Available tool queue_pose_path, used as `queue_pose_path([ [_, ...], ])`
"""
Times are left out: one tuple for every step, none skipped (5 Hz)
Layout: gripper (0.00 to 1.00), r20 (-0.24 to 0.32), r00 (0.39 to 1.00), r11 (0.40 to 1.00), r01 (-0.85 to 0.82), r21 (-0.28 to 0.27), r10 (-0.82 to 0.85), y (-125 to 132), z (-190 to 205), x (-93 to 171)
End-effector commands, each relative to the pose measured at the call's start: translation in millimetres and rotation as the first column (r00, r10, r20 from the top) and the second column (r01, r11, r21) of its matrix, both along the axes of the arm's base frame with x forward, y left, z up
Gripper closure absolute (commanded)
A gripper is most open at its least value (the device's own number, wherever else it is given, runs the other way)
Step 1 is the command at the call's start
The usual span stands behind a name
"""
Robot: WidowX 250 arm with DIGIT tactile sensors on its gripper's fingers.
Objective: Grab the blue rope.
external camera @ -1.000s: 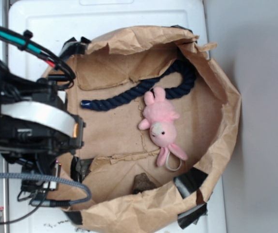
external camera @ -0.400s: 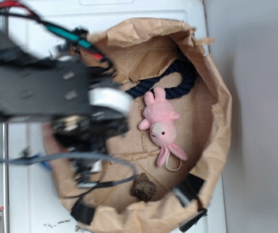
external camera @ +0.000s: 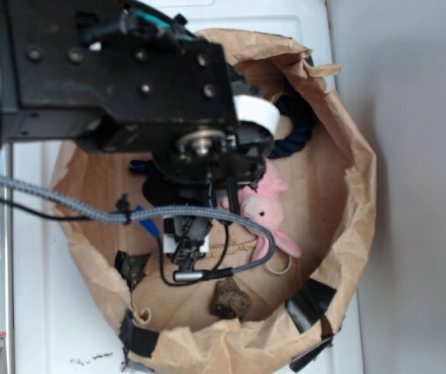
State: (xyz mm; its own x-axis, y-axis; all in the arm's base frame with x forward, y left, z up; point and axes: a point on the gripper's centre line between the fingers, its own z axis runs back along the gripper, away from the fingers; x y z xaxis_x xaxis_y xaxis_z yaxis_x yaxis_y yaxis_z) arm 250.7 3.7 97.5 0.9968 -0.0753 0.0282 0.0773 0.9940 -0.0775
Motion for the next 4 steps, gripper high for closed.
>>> queue_pose_path([
  [0.00,0.059,0.998,0.996,-0.034,0.078,0.030,12,-20,6],
  [0.00,0.049,0.999,0.999,-0.003,0.041,0.001,14,-29,8],
  [0.00,0.068,0.998,0.998,0.001,0.057,-0.004,14,-39,-1],
  [0.00,0.063,0.998,0.999,-0.002,0.044,0.000,17,-43,-4],
])
